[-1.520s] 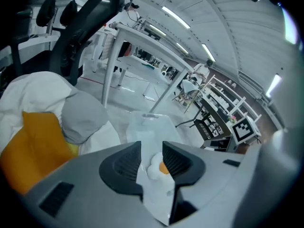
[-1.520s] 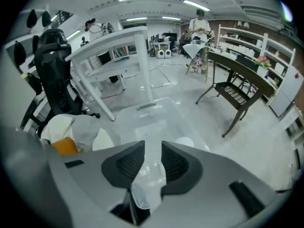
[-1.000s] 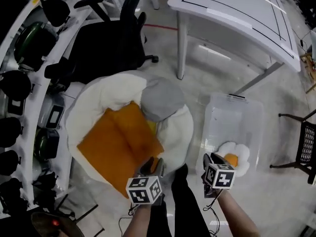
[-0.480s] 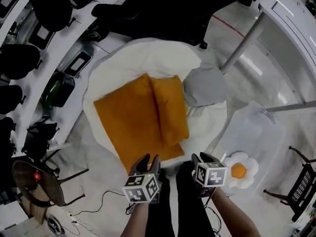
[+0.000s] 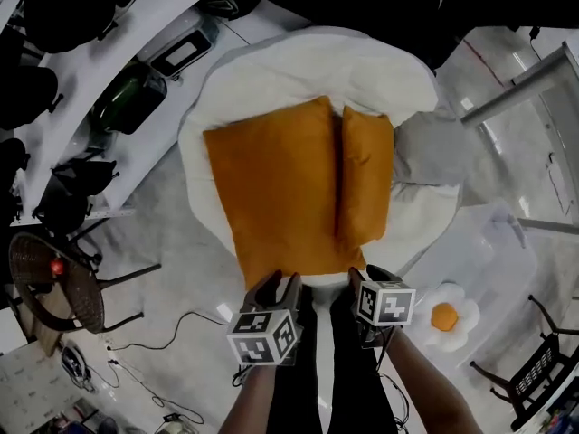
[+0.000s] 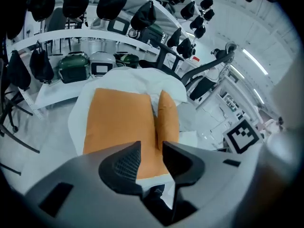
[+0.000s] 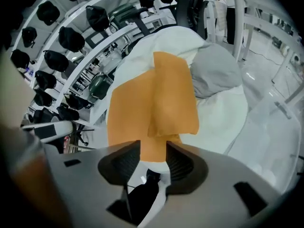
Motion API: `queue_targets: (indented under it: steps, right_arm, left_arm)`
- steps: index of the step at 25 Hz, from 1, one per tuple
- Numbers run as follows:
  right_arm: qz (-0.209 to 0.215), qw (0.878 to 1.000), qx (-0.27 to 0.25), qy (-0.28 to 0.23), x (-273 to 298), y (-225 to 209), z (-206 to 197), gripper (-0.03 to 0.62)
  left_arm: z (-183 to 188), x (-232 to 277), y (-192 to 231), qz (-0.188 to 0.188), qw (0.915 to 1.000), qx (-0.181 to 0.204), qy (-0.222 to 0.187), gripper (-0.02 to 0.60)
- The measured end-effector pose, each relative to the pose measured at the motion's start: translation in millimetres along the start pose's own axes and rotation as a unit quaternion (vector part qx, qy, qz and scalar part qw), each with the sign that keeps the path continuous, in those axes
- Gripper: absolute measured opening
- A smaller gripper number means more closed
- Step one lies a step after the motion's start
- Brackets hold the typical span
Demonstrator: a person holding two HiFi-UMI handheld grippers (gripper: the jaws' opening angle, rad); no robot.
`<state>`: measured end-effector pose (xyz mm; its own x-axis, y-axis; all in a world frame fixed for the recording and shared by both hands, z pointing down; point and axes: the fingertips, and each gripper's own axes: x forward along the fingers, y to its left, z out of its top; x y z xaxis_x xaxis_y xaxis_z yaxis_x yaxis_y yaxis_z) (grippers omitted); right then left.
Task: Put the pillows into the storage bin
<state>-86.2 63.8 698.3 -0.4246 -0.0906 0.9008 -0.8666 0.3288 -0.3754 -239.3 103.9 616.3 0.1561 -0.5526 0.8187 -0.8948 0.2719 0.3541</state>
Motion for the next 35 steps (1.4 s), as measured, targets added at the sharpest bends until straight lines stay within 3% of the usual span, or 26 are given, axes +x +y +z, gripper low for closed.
queue_targets:
  steps: [6,9,19,21,26,35]
  right_arm:
    - [-0.025,0.998,-0.049,0.012,36,22,5,0.207]
    - [-0.063,0.995,-0.072,0.026,56,15,5,0.224]
    - [-0.163,0.982,-0.081,0.049,101,8,7,0.264]
    - [-0.183,0.979,-0.08,0.048,107,4,9,0.248]
    - [-0.232,0.97,-0.052,0.054,100,-4,10,0.115]
    - [-0.231,0.972,-0.036,0.026,69,-14,15,0.037]
  left_arm:
    - [-6,-2,33,0.005,0.9993,-0.036,-0.005,0.138]
    - [-12,2,45,0.004,0.9988,-0.049,-0.005,0.138]
    - [-31,7,93,-0.002,0.9966,-0.082,0.005,0.138]
    - [-32,8,102,-0.002,0.9964,-0.085,0.008,0.138]
    - [-28,4,119,-0.005,0.9955,-0.094,0.01,0.138]
    - [-11,8,93,-0.046,0.9965,-0.067,0.017,0.138]
